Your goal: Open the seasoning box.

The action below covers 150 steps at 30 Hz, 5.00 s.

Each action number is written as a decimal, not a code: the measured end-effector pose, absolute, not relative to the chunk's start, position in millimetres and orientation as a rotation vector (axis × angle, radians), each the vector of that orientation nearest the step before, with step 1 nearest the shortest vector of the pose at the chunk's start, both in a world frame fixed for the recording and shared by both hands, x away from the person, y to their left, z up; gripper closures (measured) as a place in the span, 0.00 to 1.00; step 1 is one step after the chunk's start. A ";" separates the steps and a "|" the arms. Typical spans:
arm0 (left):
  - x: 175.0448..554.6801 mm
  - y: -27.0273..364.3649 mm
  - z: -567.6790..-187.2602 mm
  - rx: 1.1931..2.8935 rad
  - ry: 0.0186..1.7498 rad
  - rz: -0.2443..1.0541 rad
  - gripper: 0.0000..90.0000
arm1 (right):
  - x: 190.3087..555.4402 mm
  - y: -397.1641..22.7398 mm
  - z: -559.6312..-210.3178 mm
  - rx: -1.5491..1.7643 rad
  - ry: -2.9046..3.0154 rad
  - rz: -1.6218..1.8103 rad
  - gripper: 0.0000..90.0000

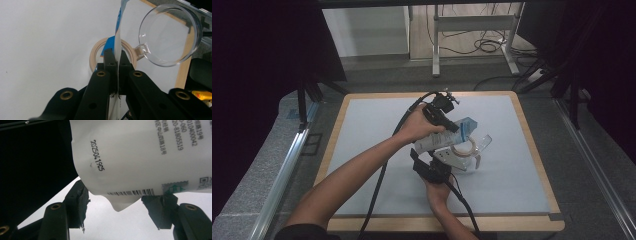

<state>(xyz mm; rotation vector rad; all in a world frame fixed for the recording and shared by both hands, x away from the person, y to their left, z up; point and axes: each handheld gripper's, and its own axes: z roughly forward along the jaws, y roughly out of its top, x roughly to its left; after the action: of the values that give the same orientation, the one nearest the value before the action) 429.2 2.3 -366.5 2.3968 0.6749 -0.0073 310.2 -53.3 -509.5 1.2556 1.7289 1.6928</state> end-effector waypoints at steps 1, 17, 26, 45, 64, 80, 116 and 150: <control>429.2 2.3 -366.5 2.397 0.675 -0.007 1.00 | 310.2 -53.3 -509.5 1.256 1.729 1.693 0.44; 429.7 2.0 -362.7 2.418 0.672 -0.001 1.00 | 311.0 -50.9 -506.4 1.250 1.722 1.703 0.44; 431.1 3.2 -364.4 2.413 0.672 -0.011 1.00 | 311.2 -50.4 -507.3 1.242 1.736 1.685 0.44; 435.9 -3.4 -359.3 2.441 0.647 -0.044 1.00 | 311.0 -52.5 -502.9 1.232 1.722 1.689 0.44; 437.2 -10.2 -360.6 2.480 0.649 -0.028 1.00 | 314.2 -51.5 -502.7 1.253 1.701 1.704 0.44; 435.3 -11.7 -359.3 2.491 0.642 -0.021 1.00 | 313.0 -50.5 -501.7 1.242 1.695 1.708 0.44; 431.2 -11.0 -355.4 2.504 0.643 0.004 1.00 | 312.6 -48.1 -500.2 1.245 1.676 1.734 0.47; 430.7 -24.3 -350.9 2.556 0.630 0.024 1.00 | 314.4 -50.2 -497.8 1.261 1.630 1.762 0.47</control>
<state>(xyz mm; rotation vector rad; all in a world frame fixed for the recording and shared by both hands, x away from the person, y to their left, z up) 430.7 -24.3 -350.9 2.5560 0.6302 0.0241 314.4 -50.2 -497.8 1.2608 1.6298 1.7621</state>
